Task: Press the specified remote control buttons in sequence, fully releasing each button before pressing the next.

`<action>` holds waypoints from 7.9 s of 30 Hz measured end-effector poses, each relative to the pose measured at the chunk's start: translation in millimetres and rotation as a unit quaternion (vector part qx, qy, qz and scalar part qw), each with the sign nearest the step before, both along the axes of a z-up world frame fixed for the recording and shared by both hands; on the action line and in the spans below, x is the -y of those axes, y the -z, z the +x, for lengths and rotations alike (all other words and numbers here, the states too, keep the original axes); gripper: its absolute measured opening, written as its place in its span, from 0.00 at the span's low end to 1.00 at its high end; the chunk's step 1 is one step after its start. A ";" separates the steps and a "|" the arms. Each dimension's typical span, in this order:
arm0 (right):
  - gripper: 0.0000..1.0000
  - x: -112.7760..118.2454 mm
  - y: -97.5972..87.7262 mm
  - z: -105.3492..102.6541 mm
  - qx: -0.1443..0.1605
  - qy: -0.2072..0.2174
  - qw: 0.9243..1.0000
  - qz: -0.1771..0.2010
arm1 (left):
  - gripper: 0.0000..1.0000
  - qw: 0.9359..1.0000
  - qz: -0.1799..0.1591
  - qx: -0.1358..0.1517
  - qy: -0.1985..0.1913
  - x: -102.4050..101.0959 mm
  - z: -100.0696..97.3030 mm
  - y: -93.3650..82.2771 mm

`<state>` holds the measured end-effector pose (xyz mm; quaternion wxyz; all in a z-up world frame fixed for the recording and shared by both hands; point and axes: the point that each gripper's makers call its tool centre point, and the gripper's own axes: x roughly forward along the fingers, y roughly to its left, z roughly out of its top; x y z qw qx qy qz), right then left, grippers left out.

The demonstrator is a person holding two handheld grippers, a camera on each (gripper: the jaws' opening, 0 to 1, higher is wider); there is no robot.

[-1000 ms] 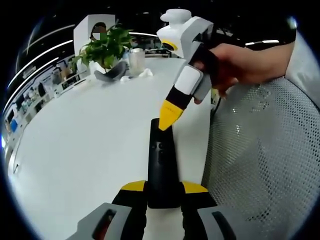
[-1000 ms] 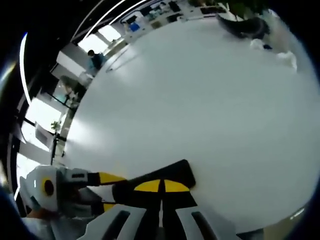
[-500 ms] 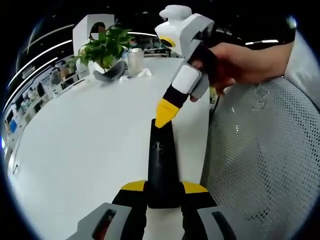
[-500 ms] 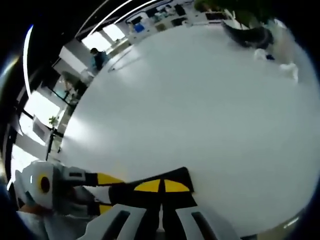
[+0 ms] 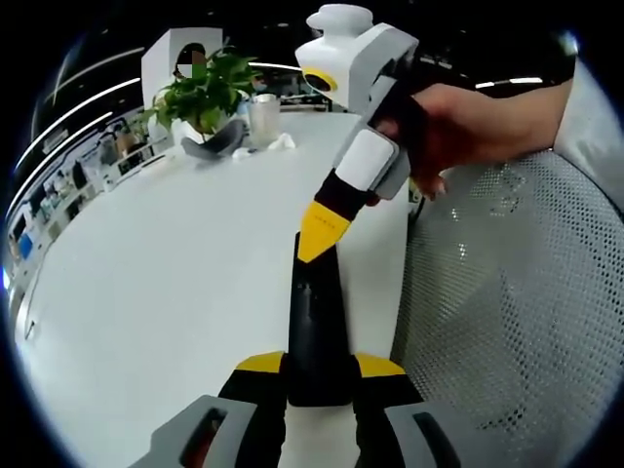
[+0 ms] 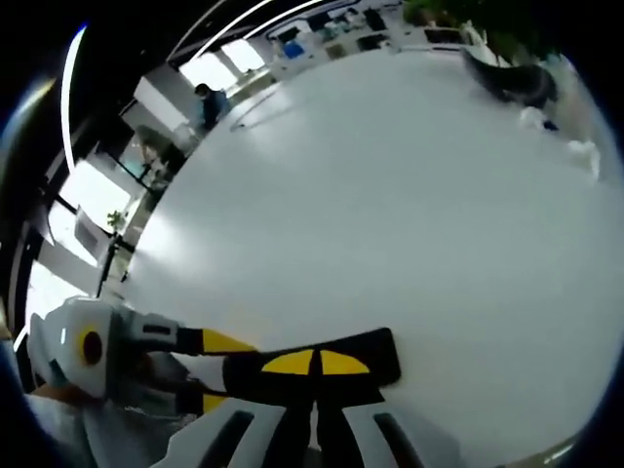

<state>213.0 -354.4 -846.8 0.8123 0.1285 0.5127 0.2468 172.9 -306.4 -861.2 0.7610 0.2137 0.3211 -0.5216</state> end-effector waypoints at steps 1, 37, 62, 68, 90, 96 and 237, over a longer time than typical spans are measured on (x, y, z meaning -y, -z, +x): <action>0.00 -0.2 0.3 -0.6 -0.001 -0.001 1.000 0.000 | 0.25 1.000 0.000 0.000 0.000 0.1 -0.1 0.0; 0.00 -1.5 6.9 -1.5 0.027 -0.019 0.999 -0.040 | 0.25 1.000 -0.008 0.002 0.003 2.3 -0.8 -0.2; 0.00 2.1 5.8 -0.9 0.016 -0.001 1.000 -0.025 | 0.25 1.000 -0.007 0.004 0.005 2.4 -1.0 0.2; 0.00 1.9 7.1 -1.2 0.024 -0.013 0.999 -0.047 | 0.25 1.000 -0.007 0.003 0.005 2.3 -1.6 -0.2; 0.00 1.7 6.9 -4.8 -0.004 -0.057 0.995 -0.084 | 0.25 1.000 -0.005 0.003 0.005 2.1 -1.6 -0.3; 0.00 1.5 6.6 -3.7 0.028 -0.073 0.994 -0.080 | 0.25 1.000 -0.005 0.003 0.005 2.0 -0.8 0.0; 0.00 11.2 1.9 -18.9 -0.059 0.003 0.998 -0.033 | 0.25 1.000 -0.008 0.004 0.008 3.9 -1.1 0.3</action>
